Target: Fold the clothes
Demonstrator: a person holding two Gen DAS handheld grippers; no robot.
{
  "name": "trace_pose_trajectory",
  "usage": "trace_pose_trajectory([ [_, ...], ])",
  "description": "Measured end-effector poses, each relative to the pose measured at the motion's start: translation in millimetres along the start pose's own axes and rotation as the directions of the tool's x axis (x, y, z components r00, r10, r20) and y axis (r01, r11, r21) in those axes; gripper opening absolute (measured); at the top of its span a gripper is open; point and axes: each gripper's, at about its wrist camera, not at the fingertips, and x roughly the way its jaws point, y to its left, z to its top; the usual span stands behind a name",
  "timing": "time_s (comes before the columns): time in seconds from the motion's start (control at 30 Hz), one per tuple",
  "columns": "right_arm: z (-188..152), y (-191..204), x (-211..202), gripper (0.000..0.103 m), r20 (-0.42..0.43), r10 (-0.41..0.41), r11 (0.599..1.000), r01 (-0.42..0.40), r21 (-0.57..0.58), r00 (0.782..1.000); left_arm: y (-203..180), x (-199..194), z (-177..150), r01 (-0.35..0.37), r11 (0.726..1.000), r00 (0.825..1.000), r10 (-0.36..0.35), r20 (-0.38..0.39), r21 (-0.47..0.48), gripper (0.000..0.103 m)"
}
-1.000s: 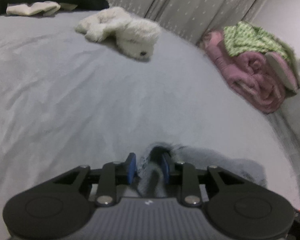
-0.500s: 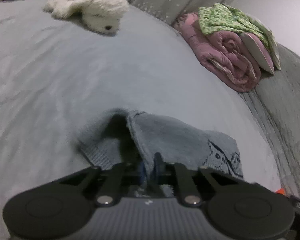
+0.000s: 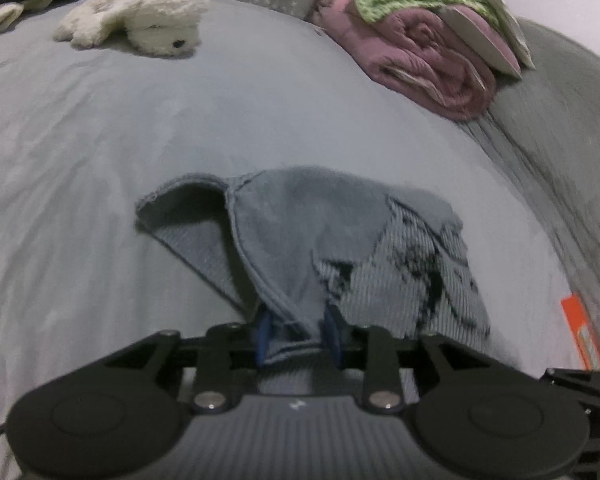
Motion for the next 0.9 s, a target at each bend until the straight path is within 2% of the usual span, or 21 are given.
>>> trace_pose_trajectory([
  [0.03, -3.2, 1.4, -2.7, 0.008, -0.004, 0.019, 1.000, -0.020, -0.007, 1.000, -0.3, -1.9, -2.8, -0.001, 1.000, 1.000, 0.001, -0.004, 0.012, 0.007],
  [0.1, -9.0, 5.0, -8.4, 0.007, -0.008, 0.043, 0.999, -0.043, -0.028, 0.999, 0.3, -6.6, -6.8, 0.001, 1.000, 1.000, -0.001, -0.006, 0.021, 0.006],
  [0.27, -18.5, 12.3, -35.4, 0.006, 0.006, 0.137, 0.990, -0.137, -0.043, 0.991, 5.7, -34.6, -2.5, 0.056, 0.998, 0.997, -0.055, 0.055, -0.021, 0.005],
  [0.5, -38.1, 13.8, -64.6, 0.006, -0.009, 0.264, 0.962, -0.264, -0.072, 0.964, 20.9, -77.1, -1.6, 0.105, 0.992, 0.983, -0.092, 0.156, -0.075, 0.005],
  [0.63, -47.7, 11.8, -73.6, 0.006, -0.026, 0.313, 0.946, -0.314, -0.075, 0.949, 31.3, -96.3, -1.8, 0.121, 0.988, 0.978, -0.102, 0.180, -0.099, 0.004],
  [0.9, -48.5, -16.9, -106.1, 0.006, 0.071, 0.298, 0.954, -0.298, -0.015, 0.952, 39.3, -118.3, -7.0, 0.127, 0.988, 0.984, -0.115, 0.140, -0.083, 0.004],
])
